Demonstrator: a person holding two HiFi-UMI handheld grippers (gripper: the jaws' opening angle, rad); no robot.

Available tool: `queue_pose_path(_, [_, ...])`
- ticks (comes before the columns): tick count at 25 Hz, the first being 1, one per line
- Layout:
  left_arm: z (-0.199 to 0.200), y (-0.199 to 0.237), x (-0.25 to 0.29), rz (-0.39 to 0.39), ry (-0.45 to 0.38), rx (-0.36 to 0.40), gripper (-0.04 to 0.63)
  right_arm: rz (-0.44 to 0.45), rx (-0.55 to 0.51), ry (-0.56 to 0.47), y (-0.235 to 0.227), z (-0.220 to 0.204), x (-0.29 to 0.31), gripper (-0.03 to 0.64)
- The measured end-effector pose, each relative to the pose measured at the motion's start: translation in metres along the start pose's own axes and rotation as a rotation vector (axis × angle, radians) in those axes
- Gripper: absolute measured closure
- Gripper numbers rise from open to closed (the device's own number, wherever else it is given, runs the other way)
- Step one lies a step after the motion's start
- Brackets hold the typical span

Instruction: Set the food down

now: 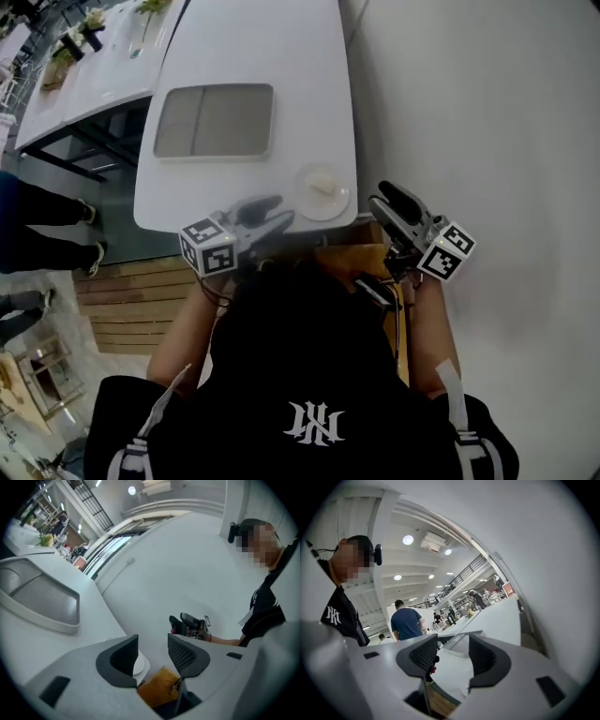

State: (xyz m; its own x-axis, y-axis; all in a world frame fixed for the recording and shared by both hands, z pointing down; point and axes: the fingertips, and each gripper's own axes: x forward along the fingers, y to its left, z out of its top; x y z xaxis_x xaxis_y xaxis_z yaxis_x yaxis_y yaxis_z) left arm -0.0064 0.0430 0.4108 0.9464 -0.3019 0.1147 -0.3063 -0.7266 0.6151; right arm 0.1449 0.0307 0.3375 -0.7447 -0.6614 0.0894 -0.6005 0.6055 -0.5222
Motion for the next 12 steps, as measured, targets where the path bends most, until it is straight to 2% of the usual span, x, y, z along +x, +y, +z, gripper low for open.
queue_pose_path(3, [-0.013, 0.017, 0.003, 0.012, 0.041, -0.078, 0.420, -0.088, 0.065, 0.040, -0.021, -0.012, -0.010, 0.439])
queue_pose_path(6, [-0.026, 0.037, 0.006, 0.039, 0.090, -0.153, 0.406, -0.139, 0.128, 0.147, -0.039, -0.038, -0.011, 0.439])
queue_pose_path(9, [-0.034, 0.058, 0.011, 0.078, 0.117, -0.243, 0.392, -0.170, 0.212, 0.282, -0.063, -0.073, -0.007, 0.439])
queue_pose_path(12, [-0.039, 0.090, 0.022, 0.135, 0.142, -0.326, 0.386, -0.156, 0.310, 0.369, -0.096, -0.100, 0.010, 0.439])
